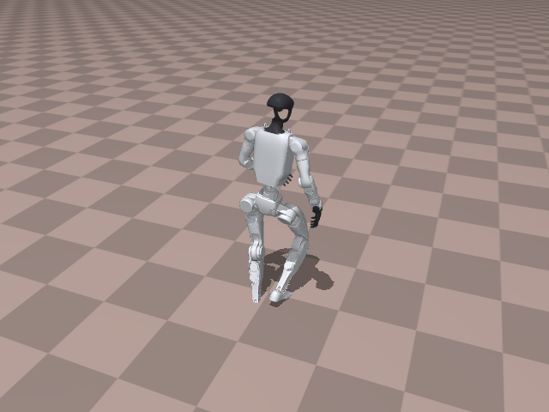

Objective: Run

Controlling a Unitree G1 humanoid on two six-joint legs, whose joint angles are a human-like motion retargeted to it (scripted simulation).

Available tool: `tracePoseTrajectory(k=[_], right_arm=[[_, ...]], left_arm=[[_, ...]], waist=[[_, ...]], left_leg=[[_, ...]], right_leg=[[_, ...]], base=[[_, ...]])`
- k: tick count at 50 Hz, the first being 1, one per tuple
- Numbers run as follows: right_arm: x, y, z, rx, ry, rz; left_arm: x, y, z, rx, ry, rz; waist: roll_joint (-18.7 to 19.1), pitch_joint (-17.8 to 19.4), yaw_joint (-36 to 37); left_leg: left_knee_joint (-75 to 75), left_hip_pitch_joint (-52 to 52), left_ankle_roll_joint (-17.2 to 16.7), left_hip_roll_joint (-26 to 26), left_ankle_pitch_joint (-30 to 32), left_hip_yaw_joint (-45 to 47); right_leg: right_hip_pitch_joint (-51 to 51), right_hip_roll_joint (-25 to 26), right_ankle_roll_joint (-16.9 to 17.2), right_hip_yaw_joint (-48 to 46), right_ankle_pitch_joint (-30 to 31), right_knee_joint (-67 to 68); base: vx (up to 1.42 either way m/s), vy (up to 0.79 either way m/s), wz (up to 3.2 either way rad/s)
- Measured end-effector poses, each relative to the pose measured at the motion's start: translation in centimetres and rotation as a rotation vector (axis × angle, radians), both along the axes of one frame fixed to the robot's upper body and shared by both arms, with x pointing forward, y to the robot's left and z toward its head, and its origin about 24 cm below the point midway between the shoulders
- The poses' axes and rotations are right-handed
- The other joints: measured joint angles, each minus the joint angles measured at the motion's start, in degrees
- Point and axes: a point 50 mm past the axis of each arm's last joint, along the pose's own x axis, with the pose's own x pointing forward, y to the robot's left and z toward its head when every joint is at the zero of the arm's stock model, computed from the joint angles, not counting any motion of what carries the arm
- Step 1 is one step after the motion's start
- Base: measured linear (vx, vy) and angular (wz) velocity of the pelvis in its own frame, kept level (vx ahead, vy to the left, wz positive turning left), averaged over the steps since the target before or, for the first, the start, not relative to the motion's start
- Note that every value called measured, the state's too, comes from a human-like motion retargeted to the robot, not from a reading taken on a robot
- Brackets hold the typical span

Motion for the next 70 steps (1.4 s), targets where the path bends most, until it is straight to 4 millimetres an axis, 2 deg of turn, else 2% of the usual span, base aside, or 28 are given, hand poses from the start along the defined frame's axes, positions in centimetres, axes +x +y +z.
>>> tracePoseTrajectory(k=[3,5,7,10,12,15,17,19,22,25,27,29,31,35,39,42,50,55,58,61,65,68,70], right_arm=[[1.8,0.6,0.9,0.064,-0.117,-0.052],[3.1,1.1,2.0,0.105,-0.207,-0.074],[4.4,1.4,3.2,0.123,-0.29,-0.074],[6.4,1.6,5.4,0.124,-0.42,-0.049],[8.4,1.5,7.9,0.095,-0.538,-0.018],[11.5,1.4,12.3,0.055,-0.725,0.026],[12.9,1.7,15.0,0.069,-0.84,0.037],[13.4,2.2,17.2,0.114,-0.94,0.037],[12.9,3.2,18.9,0.204,-1.024,0.033],[12.0,4.1,18.8,0.264,-1.024,0.048],[11.5,4.5,18.4,0.272,-1.011,0.067],[11.1,4.7,17.8,0.267,-0.985,0.083],[10.7,4.8,16.9,0.26,-0.939,0.095],[9.9,4.6,14.0,0.219,-0.797,0.103],[8.7,4.5,10.6,0.19,-0.642,0.095],[7.4,4.2,8.8,0.188,-0.564,0.084],[5.3,2.2,6.8,0.128,-0.5,-0.014],[6.2,1.2,7.2,0.067,-0.539,-0.068],[7.9,0.5,8.9,0.014,-0.621,-0.076],[10.1,0.0,11.6,0.005,-0.745,-0.093],[10.9,0.9,14.6,0.117,-0.894,-0.136],[10.4,2.4,15.4,0.232,-0.932,-0.14],[10.1,3.4,15.8,0.293,-0.952,-0.116]], left_arm=[[1.5,-0.1,2.3,-0.063,-0.099,-0.013],[2.3,0.3,4.1,-0.116,-0.162,-0.009],[2.6,0.8,5.4,-0.177,-0.202,0.015],[2.5,1.4,6.6,-0.26,-0.246,0.068],[2.5,2.2,7.4,-0.305,-0.279,0.113],[2.2,3.6,7.8,-0.333,-0.303,0.199],[1.6,4.6,7.4,-0.33,-0.297,0.249],[0.7,5.5,7.0,-0.32,-0.286,0.281],[-1.0,6.1,6.3,-0.303,-0.256,0.291],[-2.2,6.1,5.7,-0.286,-0.224,0.281],[-2.4,5.9,5.6,-0.279,-0.218,0.274],[-2.3,5.6,5.8,-0.271,-0.228,0.269],[-1.7,5.4,6.3,-0.257,-0.253,0.258],[0.2,5.2,7.7,-0.173,-0.33,0.225],[2.3,4.5,8.1,-0.109,-0.354,0.207],[2.4,3.8,7.4,-0.125,-0.317,0.19],[0.7,2.5,4.5,-0.182,-0.182,0.144],[-0.5,3.0,3.0,-0.233,-0.124,0.226],[-0.6,3.9,3.2,-0.28,-0.136,0.301],[-0.5,4.9,3.8,-0.314,-0.17,0.371],[-1.6,6.0,3.9,-0.32,-0.184,0.424],[-2.7,5.9,3.3,-0.32,-0.156,0.436],[-3.1,5.7,2.9,-0.324,-0.14,0.443]], waist=[[-4.5,-1.9,-2.1],[-4.2,-4.2,-3.3],[-1.5,-6.3,-2.8],[1.6,-6.9,0.3],[4.8,-6.5,2.8],[8.1,-5.3,6.9],[8.9,-5.0,9.4],[8.7,-5.3,11.3],[7.8,-6.7,13.1],[6.9,-8.4,12.9],[5.9,-8.9,11.4],[4.5,-8.7,9.2],[3.0,-8.0,7.0],[0.4,-5.7,3.4],[-2.0,-4.5,0.8],[-1.4,-5.7,-0.3],[1.4,-9.7,1.2],[3.3,-8.8,6.1],[4.5,-7.3,8.7],[6.0,-5.7,10.8],[6.7,-6.2,12.8],[6.6,-7.3,12.7],[6.1,-7.4,11.5]], left_leg=[[13.1,-7.5,-0.7,-2.9,-2.9,-0.2],[24.0,-15.0,-1.6,-1.1,-5.4,-0.8],[36.2,-22.9,-3.1,3.3,-7.5,-1.4],[54.4,-31.3,-5.6,9.0,-7.6,-2.3],[67.9,-37.0,-5.7,16.1,-6.4,-2.3],[81.5,-44.1,-4.9,22.7,-6.5,-3.7],[84.4,-47.3,-3.5,24.5,-7.6,-4.3],[82.6,-48.6,-2.5,24.4,-7.4,-4.4],[74.4,-47.6,-2.4,22.4,-4.9,-3.6],[63.8,-44.7,-3.3,19.2,-1.7,-1.9],[57.9,-42.8,-3.8,15.9,-0.3,-0.8],[53.7,-40.6,-3.3,12.2,-0.2,0.1],[51.8,-38.7,-1.8,8.8,-3.1,0.5],[52.2,-36.2,4.2,4.6,-17.0,0.9],[49.3,-34.9,6.6,2.1,-19.3,1.8],[45.7,-33.8,5.4,2.4,-17.5,0.5],[44.4,-34.8,-2.6,6.7,-9.3,-3.4],[61.9,-41.5,-7.0,13.8,-6.9,-3.5],[75.3,-46.5,-6.5,19.9,-6.9,-2.9],[82.7,-50.5,-5.8,23.8,-7.1,-3.7],[78.5,-50.4,-5.8,24.1,-4.5,-4.3],[68.5,-46.9,-6.5,21.8,-1.1,-3.7],[62.6,-44.5,-6.5,19.0,0.2,-2.9]], right_leg=[[-2.4,-2.1,2.6,3.3,-2.2,-2.7],[-3.4,-1.1,2.9,1.7,-2.7,-5.1],[-3.9,2.0,1.0,-1.6,-3.5,-6.4],[-3.5,6.4,-3.4,-5.0,-8.3,-5.3],[-3.4,11.1,-6.6,-7.2,-11.6,-4.9],[-4.0,16.7,-8.6,-7.8,-14.5,-3.7],[-4.1,18.1,-8.8,-7.4,-14.9,-3.7],[-3.1,17.8,-7.8,-6.5,-13.7,-5.1],[-1.4,15.8,-5.8,-5.4,-8.0,-8.3],[-2.1,12.7,-2.0,-4.9,4.6,-8.4],[-3.6,9.8,-0.3,-4.6,9.4,-5.7],[-5.1,6.5,0.6,-4.2,11.2,-1.4],[-6.4,3.6,0.7,-3.5,11.0,4.4],[-9.6,-1.1,-0.4,-2.2,8.1,18.7],[-13.6,-4.1,-1.6,-0.3,6.2,25.4],[-14.9,-3.3,-2.1,-1.0,5.5,21.8],[-10.3,3.1,-0.5,-4.7,1.5,-0.2],[-6.4,7.2,-3.4,-8.5,-6.0,-3.8],[-5.6,9.8,-5.8,-10.0,-11.6,-2.5],[-5.2,12.7,-6.5,-10.6,-13.5,-2.7],[-3.6,13.9,-5.2,-9.9,-8.5,-7.0],[-3.6,12.1,-2.4,-9.8,2.8,-7.9],[-5.1,9.6,-1.3,-9.4,7.7,-4.6]], base=[[0.06,-0.06,0.7],[0.1,-0.07,0.83],[0.07,-0.08,0.28],[0.06,-0.06,-0.21],[0.11,-0.03,-0.32],[0.13,0.01,-0.5],[0.18,0.03,-0.53],[0.23,0.05,-0.32],[0.25,0.06,-0.23],[0.19,0.09,-0.05],[0.12,0.1,0.23],[0.08,0.09,0.43],[0.04,0.09,0.4],[0.01,0.07,0.22],[0.03,0.03,0.32],[0.1,-0.02,0.2],[0.09,-0.1,0.18],[0.0,-0.07,-0.11],[0.0,0.0,0.0],[0.04,0.0,-0.14],[0.11,0.03,-0.18],[0.11,0.06,0.0],[0.05,0.08,0.28]])
